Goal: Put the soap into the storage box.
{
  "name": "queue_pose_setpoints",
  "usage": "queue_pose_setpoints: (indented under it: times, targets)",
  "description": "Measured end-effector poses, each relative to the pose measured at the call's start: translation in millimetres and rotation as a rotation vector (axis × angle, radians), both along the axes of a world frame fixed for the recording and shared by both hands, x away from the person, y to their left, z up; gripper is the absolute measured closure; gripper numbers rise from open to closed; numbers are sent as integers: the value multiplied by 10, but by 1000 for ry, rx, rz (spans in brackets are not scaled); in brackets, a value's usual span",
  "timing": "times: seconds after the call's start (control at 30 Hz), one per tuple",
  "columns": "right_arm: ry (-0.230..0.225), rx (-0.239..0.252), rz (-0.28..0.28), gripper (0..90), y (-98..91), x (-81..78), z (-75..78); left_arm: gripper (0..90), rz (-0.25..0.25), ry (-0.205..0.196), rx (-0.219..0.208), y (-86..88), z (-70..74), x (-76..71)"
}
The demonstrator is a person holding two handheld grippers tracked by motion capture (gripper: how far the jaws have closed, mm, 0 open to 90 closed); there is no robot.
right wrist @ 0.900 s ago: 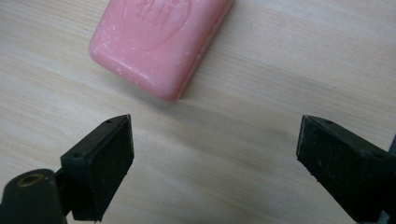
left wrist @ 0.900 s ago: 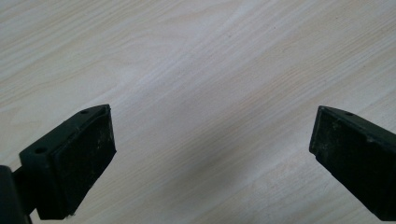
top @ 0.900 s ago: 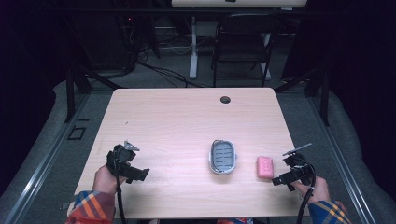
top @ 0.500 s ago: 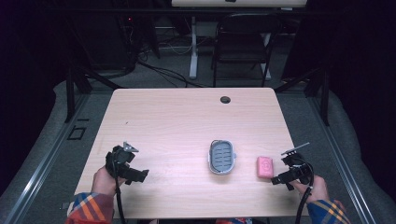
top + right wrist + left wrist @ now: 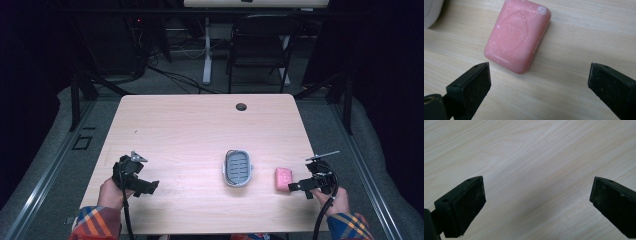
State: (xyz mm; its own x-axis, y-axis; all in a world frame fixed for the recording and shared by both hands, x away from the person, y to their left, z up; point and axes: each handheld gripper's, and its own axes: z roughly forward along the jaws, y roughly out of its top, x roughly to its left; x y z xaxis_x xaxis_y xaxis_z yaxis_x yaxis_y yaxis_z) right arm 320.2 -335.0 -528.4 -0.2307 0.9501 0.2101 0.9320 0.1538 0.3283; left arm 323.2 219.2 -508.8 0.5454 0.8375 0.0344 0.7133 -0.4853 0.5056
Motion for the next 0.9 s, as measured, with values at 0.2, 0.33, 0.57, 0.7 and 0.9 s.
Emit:
queue_pose_setpoints:
  times: [0.2,0.33,0.57,0.7,0.9]
  targets:
    - [-11,27,-7,0,57,-25,29,0,-1,3,3,-12,-9,6]
    - [-19,33,6,0,152,4,43,0,9,-1,-3,-5,-9,12]
    - [-14,38,-8,0,305,103,67,0,3,-8,-11,9,5,-3]
    - [10,37,-30,0,369,183,28,0,-2,-10,-6,-3,7,-11]
    - [4,28,-41,56,451,257,23,0,-3,-9,-10,-4,12,-7]
